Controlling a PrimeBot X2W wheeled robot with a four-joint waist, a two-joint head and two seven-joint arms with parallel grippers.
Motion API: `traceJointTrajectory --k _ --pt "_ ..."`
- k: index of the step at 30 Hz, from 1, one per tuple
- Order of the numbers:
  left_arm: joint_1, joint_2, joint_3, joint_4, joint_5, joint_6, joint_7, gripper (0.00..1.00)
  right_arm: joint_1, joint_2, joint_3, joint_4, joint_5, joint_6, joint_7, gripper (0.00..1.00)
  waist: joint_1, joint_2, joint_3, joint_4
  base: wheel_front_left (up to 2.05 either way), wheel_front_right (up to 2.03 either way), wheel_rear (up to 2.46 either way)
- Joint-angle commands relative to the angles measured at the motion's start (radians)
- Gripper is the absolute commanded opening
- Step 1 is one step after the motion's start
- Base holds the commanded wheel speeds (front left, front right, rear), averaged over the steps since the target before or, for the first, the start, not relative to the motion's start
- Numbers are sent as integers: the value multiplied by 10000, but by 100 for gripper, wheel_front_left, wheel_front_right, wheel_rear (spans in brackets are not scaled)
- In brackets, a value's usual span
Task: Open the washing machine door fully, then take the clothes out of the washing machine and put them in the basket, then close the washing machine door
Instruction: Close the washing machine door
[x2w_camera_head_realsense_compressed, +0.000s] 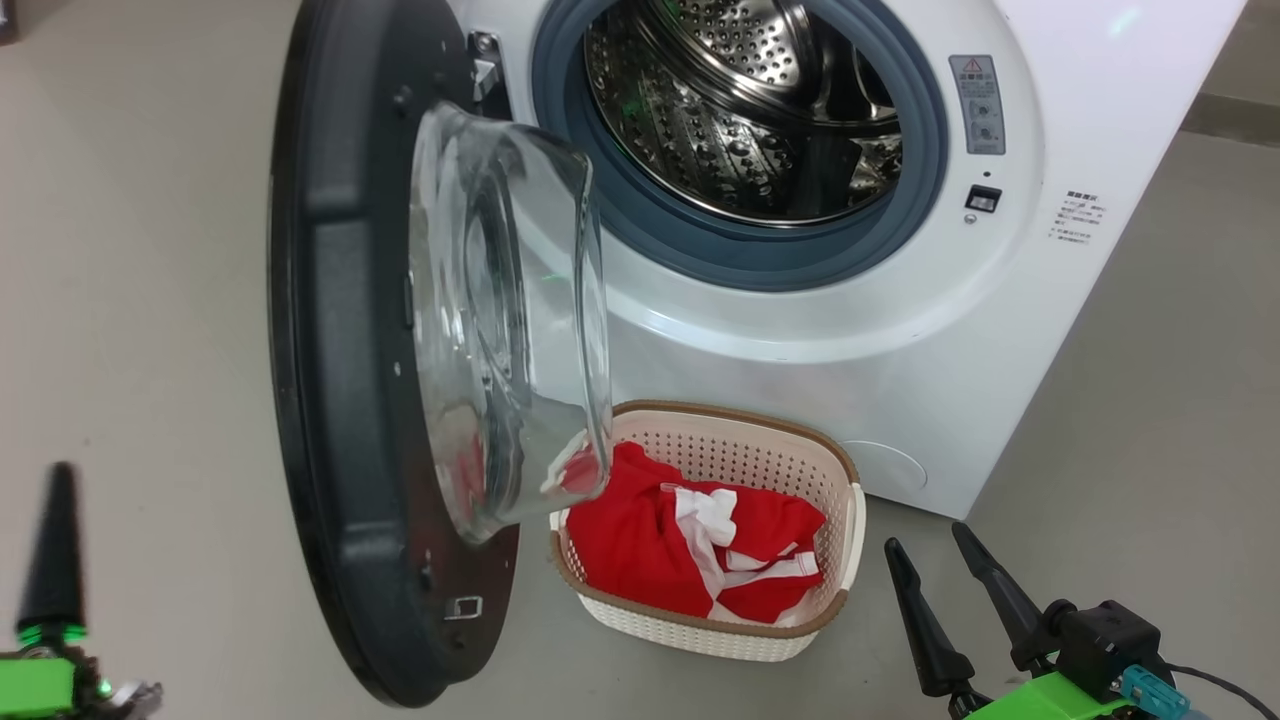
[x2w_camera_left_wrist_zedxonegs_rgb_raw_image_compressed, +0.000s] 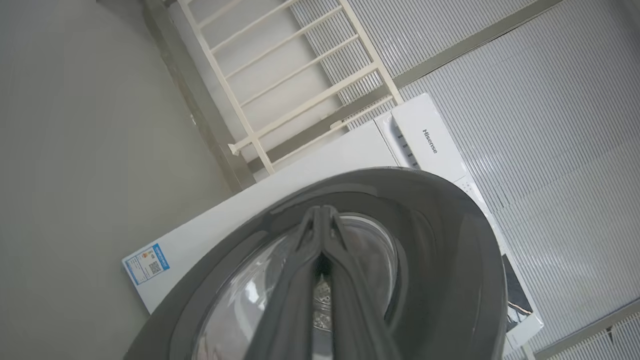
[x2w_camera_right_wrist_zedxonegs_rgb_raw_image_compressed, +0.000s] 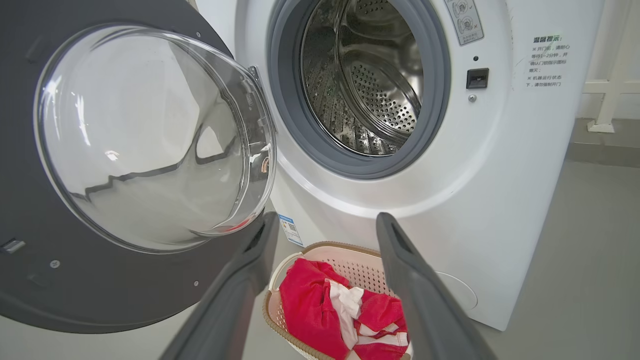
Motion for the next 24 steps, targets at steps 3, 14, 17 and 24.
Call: traceJointTrajectory --k 3,14,17,24 --pt "-378 670 92 -480 -1617 -55 1413 0 -292 -37 179 -271 16 73 -65 100 0 0 60 -97 0 0 0" --pt "171 811 42 -861 -3750 -55 6706 0 -371 -37 209 -293 -9 73 -65 100 0 0 289 -347 0 0 0" --pt "61 621 178 -936 -3647 -55 7386 0 -422 -37 194 -303 -28 73 -65 100 0 0 373 -411 0 0 0" --pt "-295 86 380 -1113 -3286 -55 8566 0 -597 -37 195 -348 -13 73 -65 100 0 0 654 -737 0 0 0"
